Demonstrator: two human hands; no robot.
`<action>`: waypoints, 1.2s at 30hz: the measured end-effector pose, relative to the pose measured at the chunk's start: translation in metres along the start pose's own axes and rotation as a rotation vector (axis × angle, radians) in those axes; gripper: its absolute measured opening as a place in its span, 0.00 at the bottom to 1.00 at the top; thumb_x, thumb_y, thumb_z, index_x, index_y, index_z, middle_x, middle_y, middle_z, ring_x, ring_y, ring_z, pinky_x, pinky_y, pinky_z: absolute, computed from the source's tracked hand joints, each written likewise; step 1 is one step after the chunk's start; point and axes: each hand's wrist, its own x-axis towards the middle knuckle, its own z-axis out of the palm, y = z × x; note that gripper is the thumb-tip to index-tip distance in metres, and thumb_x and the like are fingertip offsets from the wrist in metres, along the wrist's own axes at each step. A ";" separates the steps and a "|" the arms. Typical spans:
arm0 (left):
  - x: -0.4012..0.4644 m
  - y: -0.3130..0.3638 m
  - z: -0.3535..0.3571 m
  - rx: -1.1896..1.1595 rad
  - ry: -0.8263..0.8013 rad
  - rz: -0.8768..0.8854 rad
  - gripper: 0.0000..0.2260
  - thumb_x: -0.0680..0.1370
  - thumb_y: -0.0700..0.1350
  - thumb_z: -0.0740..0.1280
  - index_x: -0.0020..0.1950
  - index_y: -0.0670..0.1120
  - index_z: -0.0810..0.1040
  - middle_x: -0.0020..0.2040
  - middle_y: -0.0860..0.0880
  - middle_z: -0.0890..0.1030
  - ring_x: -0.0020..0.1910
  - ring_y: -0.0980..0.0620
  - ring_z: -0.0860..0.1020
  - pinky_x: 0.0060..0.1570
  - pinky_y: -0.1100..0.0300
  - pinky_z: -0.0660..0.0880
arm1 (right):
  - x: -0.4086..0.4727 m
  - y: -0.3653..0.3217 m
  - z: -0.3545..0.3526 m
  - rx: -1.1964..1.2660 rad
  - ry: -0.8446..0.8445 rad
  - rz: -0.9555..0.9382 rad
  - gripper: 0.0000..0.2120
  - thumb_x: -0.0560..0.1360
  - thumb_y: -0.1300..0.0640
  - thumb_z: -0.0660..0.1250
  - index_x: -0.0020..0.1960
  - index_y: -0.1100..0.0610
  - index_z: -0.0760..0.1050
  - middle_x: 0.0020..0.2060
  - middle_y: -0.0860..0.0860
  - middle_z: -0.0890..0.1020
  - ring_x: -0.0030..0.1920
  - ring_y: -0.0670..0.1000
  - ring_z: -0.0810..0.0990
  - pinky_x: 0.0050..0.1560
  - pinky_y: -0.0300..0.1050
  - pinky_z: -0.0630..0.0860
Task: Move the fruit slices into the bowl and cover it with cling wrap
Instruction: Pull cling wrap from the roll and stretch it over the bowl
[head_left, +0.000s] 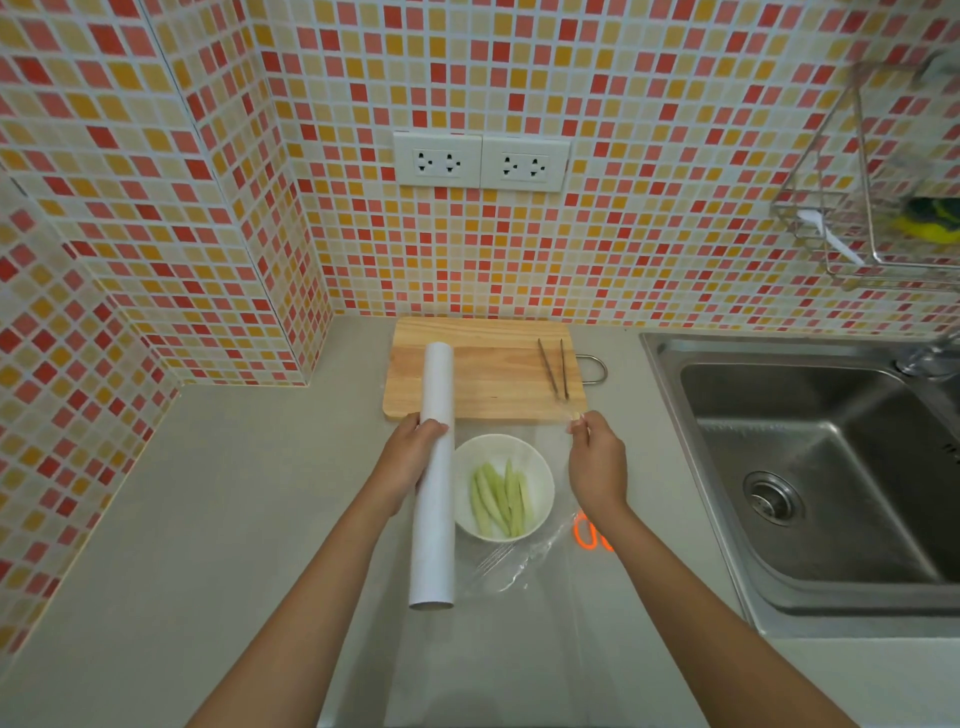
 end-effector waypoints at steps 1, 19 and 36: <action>0.000 -0.003 0.002 -0.006 0.002 -0.013 0.21 0.70 0.55 0.62 0.58 0.45 0.74 0.56 0.41 0.81 0.48 0.46 0.80 0.43 0.55 0.73 | -0.002 0.002 0.002 -0.011 -0.013 0.004 0.11 0.81 0.59 0.54 0.49 0.61 0.75 0.28 0.46 0.72 0.32 0.53 0.71 0.30 0.44 0.62; 0.007 -0.022 -0.006 0.117 0.104 0.041 0.12 0.78 0.49 0.65 0.56 0.43 0.77 0.50 0.45 0.81 0.43 0.51 0.78 0.38 0.58 0.73 | 0.001 0.025 0.008 -0.079 -0.028 0.085 0.12 0.81 0.59 0.55 0.48 0.61 0.75 0.39 0.57 0.81 0.38 0.58 0.77 0.38 0.46 0.69; 0.006 -0.033 -0.006 0.153 0.096 0.080 0.20 0.73 0.55 0.73 0.57 0.46 0.74 0.50 0.49 0.80 0.46 0.52 0.79 0.41 0.59 0.75 | -0.002 0.033 0.019 -0.143 -0.041 0.066 0.12 0.81 0.58 0.54 0.51 0.63 0.74 0.41 0.58 0.82 0.39 0.58 0.76 0.38 0.47 0.69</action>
